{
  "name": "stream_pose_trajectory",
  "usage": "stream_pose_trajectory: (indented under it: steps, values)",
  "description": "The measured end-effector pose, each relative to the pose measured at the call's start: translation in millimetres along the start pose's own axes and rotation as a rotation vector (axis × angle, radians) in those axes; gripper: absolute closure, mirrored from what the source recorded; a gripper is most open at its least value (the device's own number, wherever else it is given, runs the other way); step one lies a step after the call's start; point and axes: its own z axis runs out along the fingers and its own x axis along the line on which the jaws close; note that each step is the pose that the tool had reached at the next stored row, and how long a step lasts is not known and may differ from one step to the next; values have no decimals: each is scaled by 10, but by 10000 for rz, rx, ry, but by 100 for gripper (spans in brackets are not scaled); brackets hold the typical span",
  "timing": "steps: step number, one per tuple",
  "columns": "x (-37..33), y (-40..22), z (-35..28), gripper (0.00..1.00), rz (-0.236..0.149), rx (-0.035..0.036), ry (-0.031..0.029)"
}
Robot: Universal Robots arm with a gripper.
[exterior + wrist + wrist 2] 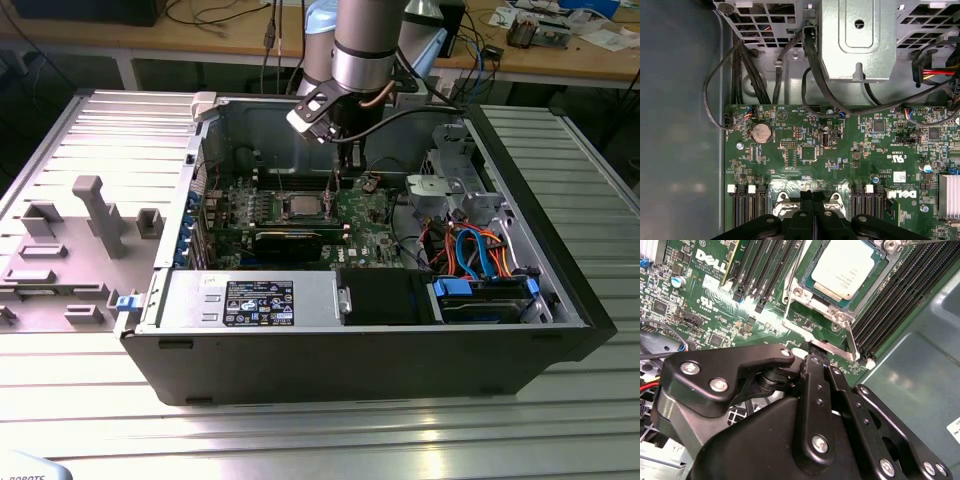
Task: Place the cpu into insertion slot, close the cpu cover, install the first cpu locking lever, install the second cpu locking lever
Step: 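Close the cpu cover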
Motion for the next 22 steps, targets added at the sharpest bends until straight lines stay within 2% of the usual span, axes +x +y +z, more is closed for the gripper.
stream_pose_trajectory:
  steps: [22]
  values:
    - [1, -79, 4, 89, 0, -1, 1]
